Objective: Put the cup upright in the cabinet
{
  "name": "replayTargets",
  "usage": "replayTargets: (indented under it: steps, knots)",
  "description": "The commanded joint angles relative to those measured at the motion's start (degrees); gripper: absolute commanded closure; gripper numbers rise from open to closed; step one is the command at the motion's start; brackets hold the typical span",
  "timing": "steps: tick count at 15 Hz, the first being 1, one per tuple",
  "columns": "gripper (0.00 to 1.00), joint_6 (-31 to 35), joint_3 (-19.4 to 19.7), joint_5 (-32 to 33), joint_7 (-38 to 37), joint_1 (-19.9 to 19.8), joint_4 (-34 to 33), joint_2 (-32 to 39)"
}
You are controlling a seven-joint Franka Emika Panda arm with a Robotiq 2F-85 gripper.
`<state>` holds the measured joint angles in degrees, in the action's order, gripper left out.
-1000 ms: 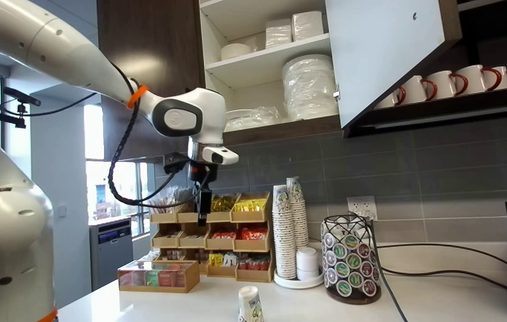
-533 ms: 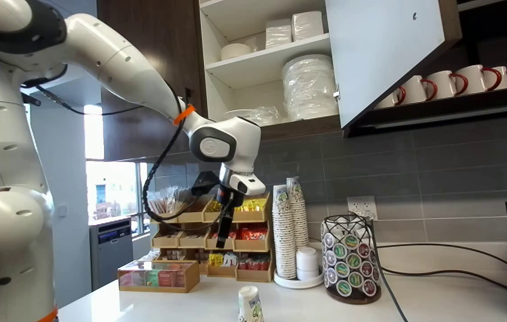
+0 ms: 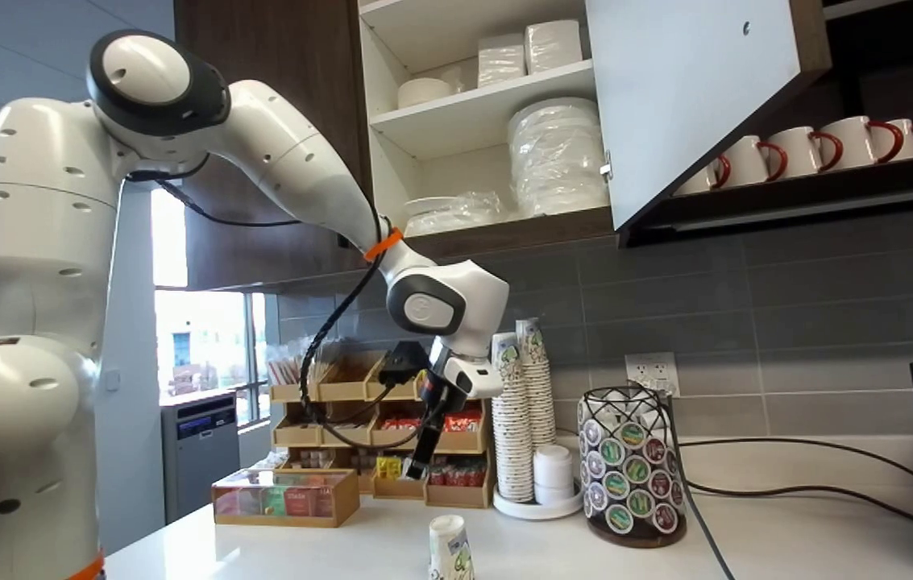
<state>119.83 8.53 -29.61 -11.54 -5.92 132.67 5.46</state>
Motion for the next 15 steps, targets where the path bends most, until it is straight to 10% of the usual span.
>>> replayTargets:
  steps: [1, 15]
  knots:
    - [0.0, -0.11, -0.56, 0.13, -0.08, -0.63, -0.09, -0.11]
    - [0.0, -0.51, -1.72, -11.64, 5.82, -2.23, -5.67, 12.43]
